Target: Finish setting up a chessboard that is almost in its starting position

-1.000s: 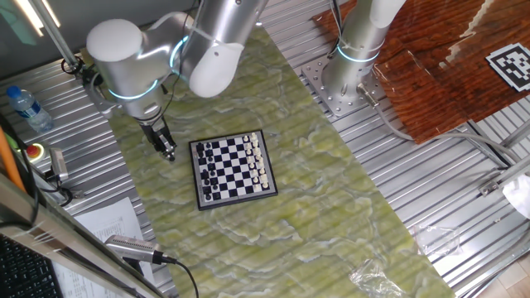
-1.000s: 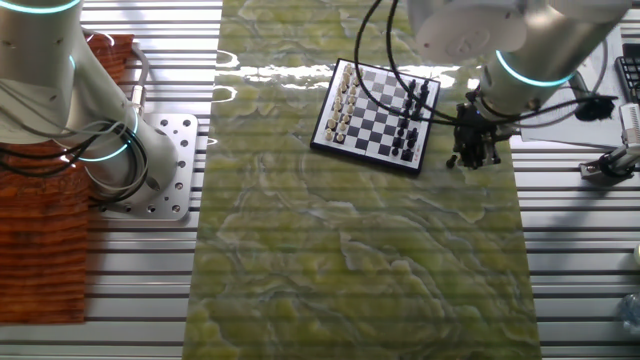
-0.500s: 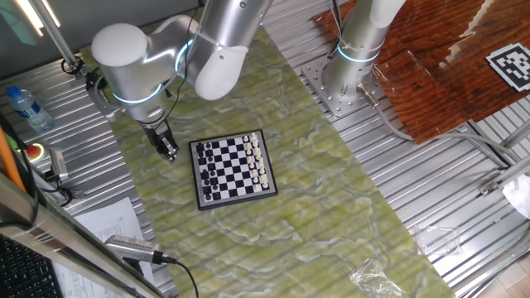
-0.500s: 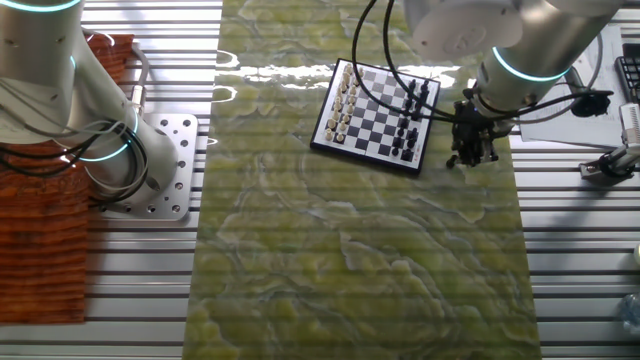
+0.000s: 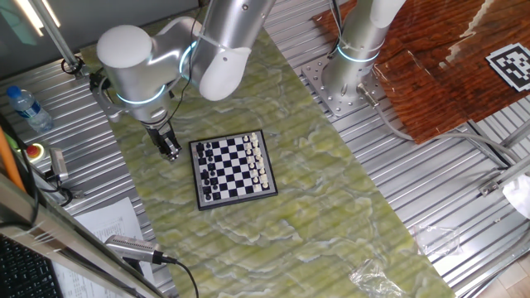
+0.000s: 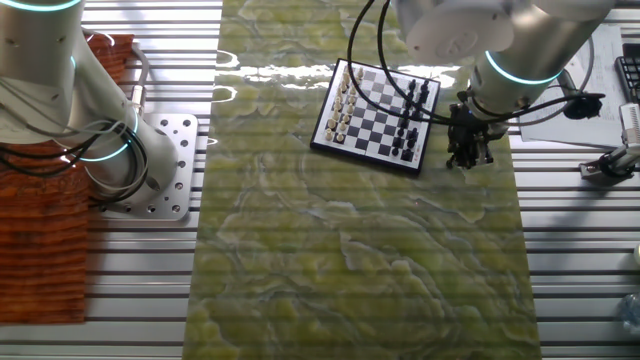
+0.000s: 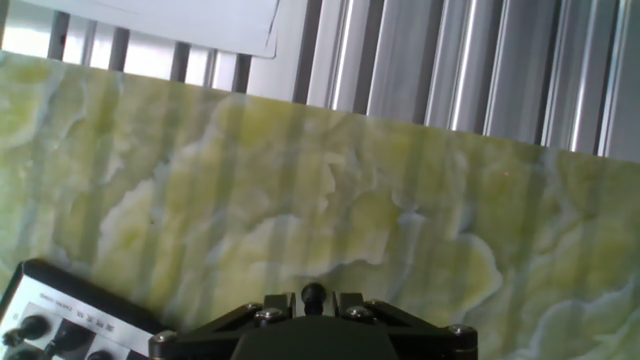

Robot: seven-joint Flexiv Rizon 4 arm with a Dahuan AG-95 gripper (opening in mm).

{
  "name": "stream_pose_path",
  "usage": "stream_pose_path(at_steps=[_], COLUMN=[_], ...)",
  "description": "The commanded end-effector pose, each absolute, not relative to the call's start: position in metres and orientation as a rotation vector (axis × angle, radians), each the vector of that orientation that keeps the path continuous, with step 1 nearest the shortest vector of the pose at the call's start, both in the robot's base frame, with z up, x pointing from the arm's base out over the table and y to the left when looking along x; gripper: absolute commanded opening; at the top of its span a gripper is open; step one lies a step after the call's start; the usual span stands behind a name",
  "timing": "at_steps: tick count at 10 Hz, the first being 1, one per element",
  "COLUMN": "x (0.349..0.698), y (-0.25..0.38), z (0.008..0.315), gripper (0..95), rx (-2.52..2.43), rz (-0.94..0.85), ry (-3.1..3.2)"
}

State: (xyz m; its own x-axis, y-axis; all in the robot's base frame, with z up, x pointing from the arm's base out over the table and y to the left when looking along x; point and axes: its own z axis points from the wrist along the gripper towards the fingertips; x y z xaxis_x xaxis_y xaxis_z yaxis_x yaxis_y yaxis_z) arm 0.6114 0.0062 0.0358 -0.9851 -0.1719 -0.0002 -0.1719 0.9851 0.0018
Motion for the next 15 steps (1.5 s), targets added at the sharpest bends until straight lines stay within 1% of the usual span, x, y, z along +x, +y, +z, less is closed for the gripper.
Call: stream_pose_path(at_steps=[1, 2, 3, 7, 9, 12, 15], x=[0.61, 0.61, 0.61, 0.61, 0.61, 0.608, 0.594], y=[0.006, 0.006, 0.006, 0.007, 0.007, 0.01, 0.028], z=[0.034, 0.034, 0.034, 0.035, 0.041, 0.057, 0.078], gripper=[19.0, 19.0, 0.0, 0.0, 0.0, 0.0, 0.0], rx=[-0.27, -0.269, -0.267, -0.265, -0.259, -0.241, -0.192], rz=[0.001, 0.0, -0.002, -0.005, -0.006, 0.0, 0.003], ry=[3.127, 3.126, 3.126, 3.12, 3.122, 3.129, 3.132])
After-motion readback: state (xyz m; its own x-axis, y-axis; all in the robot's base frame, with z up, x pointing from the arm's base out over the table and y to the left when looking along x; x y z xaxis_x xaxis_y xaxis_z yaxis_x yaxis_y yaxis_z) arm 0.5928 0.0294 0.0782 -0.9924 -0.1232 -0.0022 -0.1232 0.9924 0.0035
